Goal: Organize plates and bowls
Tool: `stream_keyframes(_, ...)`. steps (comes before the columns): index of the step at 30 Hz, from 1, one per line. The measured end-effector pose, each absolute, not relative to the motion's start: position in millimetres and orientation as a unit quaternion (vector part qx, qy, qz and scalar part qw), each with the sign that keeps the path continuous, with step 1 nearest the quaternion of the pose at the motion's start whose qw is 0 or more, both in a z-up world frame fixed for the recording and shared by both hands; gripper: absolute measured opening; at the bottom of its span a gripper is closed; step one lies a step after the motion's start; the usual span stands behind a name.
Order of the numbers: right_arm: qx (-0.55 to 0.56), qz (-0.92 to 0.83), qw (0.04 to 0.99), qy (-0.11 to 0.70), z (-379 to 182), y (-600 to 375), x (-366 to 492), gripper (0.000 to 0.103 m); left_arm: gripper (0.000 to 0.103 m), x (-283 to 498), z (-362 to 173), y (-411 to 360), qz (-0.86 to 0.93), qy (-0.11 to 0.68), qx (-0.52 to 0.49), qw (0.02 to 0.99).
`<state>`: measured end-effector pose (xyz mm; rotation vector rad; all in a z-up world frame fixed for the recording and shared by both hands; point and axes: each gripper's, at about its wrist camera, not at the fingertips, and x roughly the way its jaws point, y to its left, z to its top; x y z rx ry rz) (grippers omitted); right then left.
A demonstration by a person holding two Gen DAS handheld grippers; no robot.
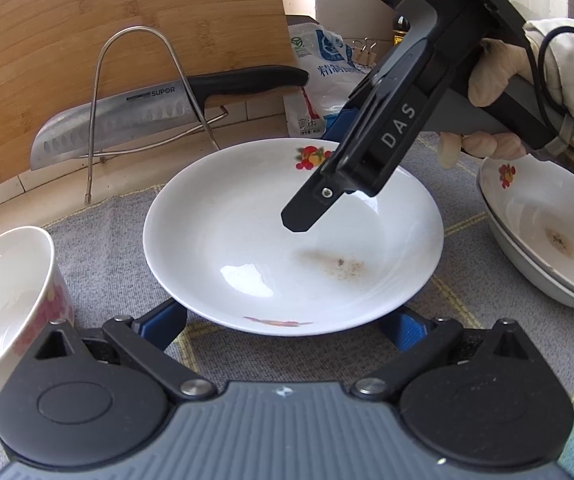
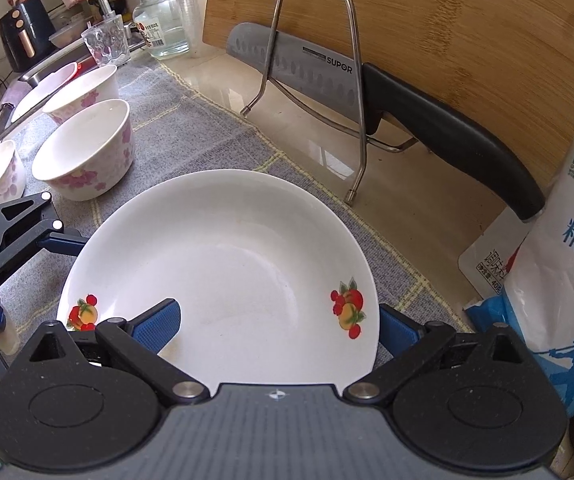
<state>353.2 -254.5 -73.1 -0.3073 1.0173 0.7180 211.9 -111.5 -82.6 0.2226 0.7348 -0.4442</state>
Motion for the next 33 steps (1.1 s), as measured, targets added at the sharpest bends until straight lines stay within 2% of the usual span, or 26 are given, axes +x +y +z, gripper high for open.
stream_keyframes(9, -0.127, 0.349, 0.792, 0.485, -75, -259, 364, 0.094, 0.101, 208, -81, -113, -0.221, 0.348, 0.121, 0.903)
stream_keyframes(33, -0.106, 0.361, 0.782, 0.496, -73, -258, 367, 0.094, 0.101, 206, -76, -110, -0.226, 0.35, 0.139, 0.898)
